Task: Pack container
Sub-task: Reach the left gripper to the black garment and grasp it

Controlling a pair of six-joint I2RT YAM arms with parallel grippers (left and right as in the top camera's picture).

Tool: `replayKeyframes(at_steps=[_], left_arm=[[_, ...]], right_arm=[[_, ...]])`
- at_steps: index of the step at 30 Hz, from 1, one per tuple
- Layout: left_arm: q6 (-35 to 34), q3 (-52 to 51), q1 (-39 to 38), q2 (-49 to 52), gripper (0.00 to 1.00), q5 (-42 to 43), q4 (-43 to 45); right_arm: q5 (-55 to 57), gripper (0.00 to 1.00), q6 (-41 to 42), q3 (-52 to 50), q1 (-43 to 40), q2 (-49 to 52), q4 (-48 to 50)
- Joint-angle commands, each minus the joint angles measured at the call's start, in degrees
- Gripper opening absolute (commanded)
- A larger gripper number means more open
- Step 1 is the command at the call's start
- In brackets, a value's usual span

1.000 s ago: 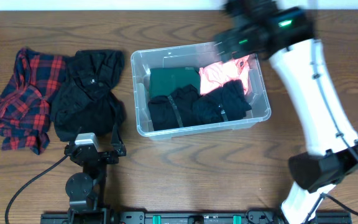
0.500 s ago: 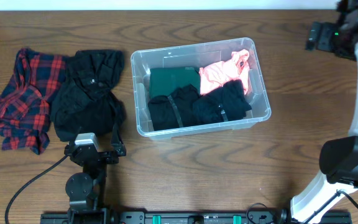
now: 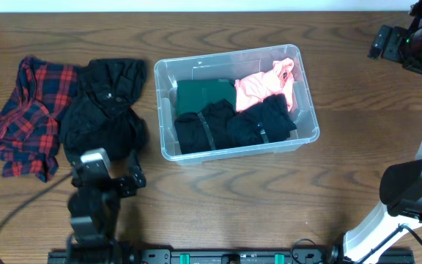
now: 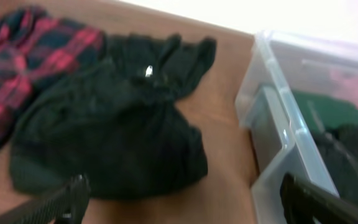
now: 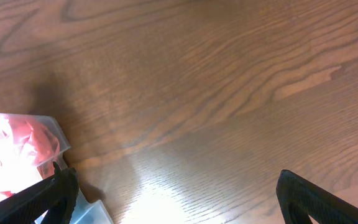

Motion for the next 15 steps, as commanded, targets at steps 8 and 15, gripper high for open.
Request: replayKeyframes(at_steps=[8,15], left_arm=[[11.56,37.51,1.66,36.94,0.98,13.00,-14.10],[11.50,42.73,2.40,49.44,0.98,14.47,-21.00]], right_arm=[[-0.22,0.99,0.94,-0.04,-0.37,0.48,0.00],[-0.22,0.99,0.94,-0.04,-0.37,0.48,0.00]])
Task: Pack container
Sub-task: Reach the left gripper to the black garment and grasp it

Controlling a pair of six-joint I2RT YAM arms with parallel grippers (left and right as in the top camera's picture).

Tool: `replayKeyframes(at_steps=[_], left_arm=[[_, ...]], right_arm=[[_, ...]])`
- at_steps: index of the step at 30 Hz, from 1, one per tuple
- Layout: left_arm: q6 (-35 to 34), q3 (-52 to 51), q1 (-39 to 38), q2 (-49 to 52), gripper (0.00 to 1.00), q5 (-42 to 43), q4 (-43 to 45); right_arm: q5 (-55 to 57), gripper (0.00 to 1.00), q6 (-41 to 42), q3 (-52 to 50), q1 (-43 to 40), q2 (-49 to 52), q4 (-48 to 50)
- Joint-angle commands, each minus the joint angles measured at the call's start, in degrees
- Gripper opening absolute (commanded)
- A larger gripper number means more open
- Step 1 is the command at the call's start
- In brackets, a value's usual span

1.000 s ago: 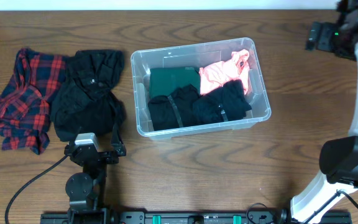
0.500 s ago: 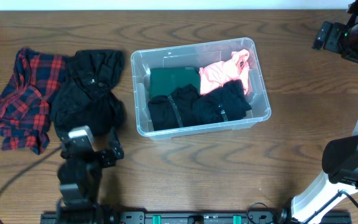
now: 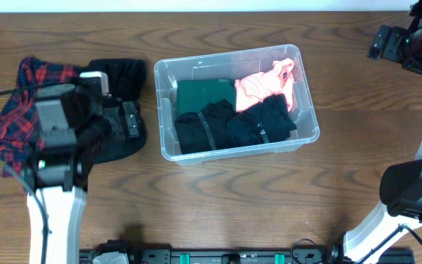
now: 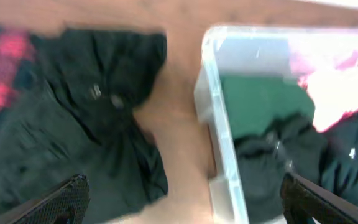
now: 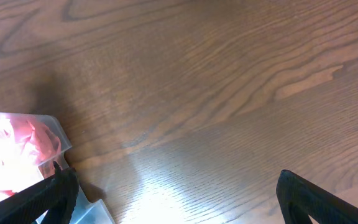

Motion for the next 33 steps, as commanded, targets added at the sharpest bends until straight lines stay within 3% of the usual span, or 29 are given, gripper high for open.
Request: replayKeyframes(at_steps=[1,5,16,21,33], left_arm=[[2.03,0.50,1.16,4.11,0.98,1.51,-3.89],[2.14,0.44,1.51,8.61,0.98,0.48,-6.49],[4.83,-0.63,1.42,19.04,0.98,-4.44,-2.84],[4.76,-0.63,1.36,24.00,0.93,-5.11,-1.18],[3.06,-0.63,-2.43,34.34,0.93,-14.60,1.99]], right_arm=[[-0.02,0.99,0.85,0.00,-0.37,0.48,-0.02],[-0.02,0.99,0.85,0.00,-0.37,0.48,-0.02],[-0.02,0.99,0.85,0.00,-0.37,0.48,-0.02],[-0.02,0.99,0.85,0.00,-0.37,0.48,-0.02],[-0.02,0.99,0.85,0.00,-0.37,0.48,-0.02]])
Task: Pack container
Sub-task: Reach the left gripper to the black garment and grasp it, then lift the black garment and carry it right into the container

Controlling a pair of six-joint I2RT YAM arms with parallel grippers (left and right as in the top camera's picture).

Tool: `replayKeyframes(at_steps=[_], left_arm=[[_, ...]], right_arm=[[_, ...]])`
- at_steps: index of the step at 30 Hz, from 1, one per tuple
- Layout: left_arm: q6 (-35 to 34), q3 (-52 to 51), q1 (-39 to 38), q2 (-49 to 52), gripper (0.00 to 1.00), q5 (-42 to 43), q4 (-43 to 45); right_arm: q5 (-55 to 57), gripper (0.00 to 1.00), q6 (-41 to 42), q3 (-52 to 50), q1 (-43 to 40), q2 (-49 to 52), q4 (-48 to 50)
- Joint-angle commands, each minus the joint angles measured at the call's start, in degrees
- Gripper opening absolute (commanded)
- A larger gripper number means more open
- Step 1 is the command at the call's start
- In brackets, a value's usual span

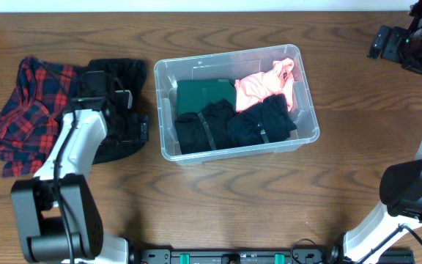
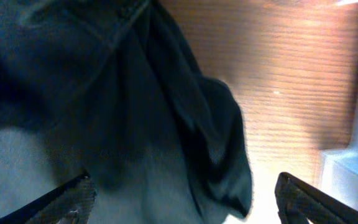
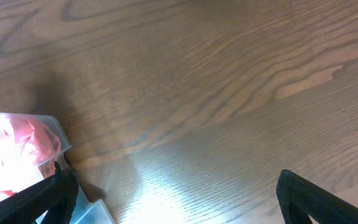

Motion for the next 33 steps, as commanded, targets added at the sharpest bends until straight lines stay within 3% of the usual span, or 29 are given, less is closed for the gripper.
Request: replayKeyframes(at_steps=[1,6,9,12,17,26,33], left_arm=[[-0.74,-0.44,-0.85,2.36,0.93,-4.72,0.98],[-2.36,-0.44,-0.94,5.11,0.92,-7.17,3.15],[-3.34,-0.44,-0.92,6.29,0.82,-10.05,3.72],[-3.82,-0.44,-0.92,6.58,0.62,-11.61,4.00],[-4.87,-0.44,-0.92,6.58,0.06,-12.35,4.72],[-4.81,2.19,-0.92,2.34,0.06,-17.09,-0.70],[-4.55,7.72,-0.92,-11.61,0.06,-26.99,-3.98]], right_arm=[[0.00,0.99,0.85,0.00,-0.37,0.48,-0.02],[0.00,0.99,0.85,0.00,-0.37,0.48,-0.02],[0.00,0.99,0.85,0.00,-0.37,0.48,-0.02],[0.00,0.99,0.85,0.00,-0.37,0.48,-0.02],[0.00,0.99,0.85,0.00,-0.37,0.48,-0.02],[0.00,0.99,0.85,0.00,-0.37,0.48,-0.02],[0.00,0.99,0.85,0.00,-0.37,0.48,-0.02]])
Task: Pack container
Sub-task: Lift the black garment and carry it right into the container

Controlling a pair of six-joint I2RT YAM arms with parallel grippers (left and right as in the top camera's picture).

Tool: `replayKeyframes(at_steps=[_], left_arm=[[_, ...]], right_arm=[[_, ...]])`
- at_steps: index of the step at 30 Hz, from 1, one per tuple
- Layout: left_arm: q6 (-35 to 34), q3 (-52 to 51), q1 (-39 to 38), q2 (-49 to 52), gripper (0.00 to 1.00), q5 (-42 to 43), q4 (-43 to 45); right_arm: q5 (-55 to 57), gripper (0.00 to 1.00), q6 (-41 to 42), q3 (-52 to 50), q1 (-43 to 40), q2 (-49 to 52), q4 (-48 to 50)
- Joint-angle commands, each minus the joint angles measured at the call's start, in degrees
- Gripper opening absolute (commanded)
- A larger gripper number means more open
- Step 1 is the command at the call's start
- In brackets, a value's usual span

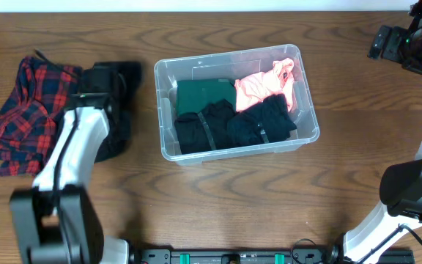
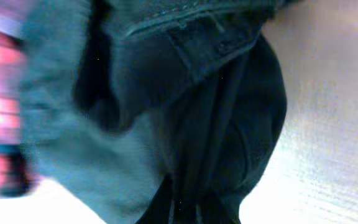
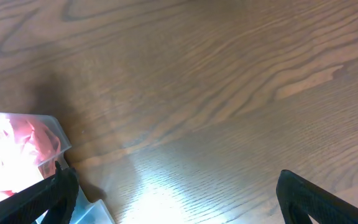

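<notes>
A clear plastic container [image 1: 226,56] stands mid-table holding a green garment [image 1: 204,94], a pink one [image 1: 258,84] and folded black clothes [image 1: 233,125]. Left of it lies a bunched black garment [image 1: 119,128], which fills the left wrist view [image 2: 229,124]. My left gripper [image 1: 108,110] is down in that cloth; its fingers no longer show at the frame's sides, and folds gather at the gripper [image 2: 185,211], shut on the cloth. A red plaid shirt [image 1: 20,117] lies further left. My right gripper [image 1: 395,42] hovers open at the far right corner.
The right wrist view shows bare wood under the open right gripper [image 3: 179,193] and the container's corner [image 3: 48,127] with pink cloth behind it. The plaid shirt shows as a blurred red patch at the left wrist view's edge. The table's far edge runs along the top.
My left gripper, open over the black garment before, is now shut on it. The garment has bunched narrower and drawn away from the container. The right arm has not moved.
My left arm was low near the table's front, looking at the black garment. Then it stood over the garment and plaid shirt, then lower with open fingers just above the black cloth. Now it grips that cloth. The right arm stayed still throughout.
</notes>
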Motion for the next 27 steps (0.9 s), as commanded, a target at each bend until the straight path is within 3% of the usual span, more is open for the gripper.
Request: replayKeyframes(at_steps=[1,4,11,27], left_arm=[[0.13,5.14,0.31,-9.46,0.06,-8.33,0.63],[1.36,6.01,0.31,-15.17,0.06,-10.40,2.93],[12.74,6.01,-1.01,-25.33,0.06,-10.47,10.19],[20.39,7.10,-12.90,-28.72,0.06,-10.58,20.85]], right_arm=[[0.00,0.99,0.83,0.00,-0.37,0.48,-0.02],[0.00,0.99,0.83,0.00,-0.37,0.48,-0.02],[0.00,0.99,0.83,0.00,-0.37,0.48,-0.02],[0.00,0.99,0.83,0.00,-0.37,0.48,-0.02]])
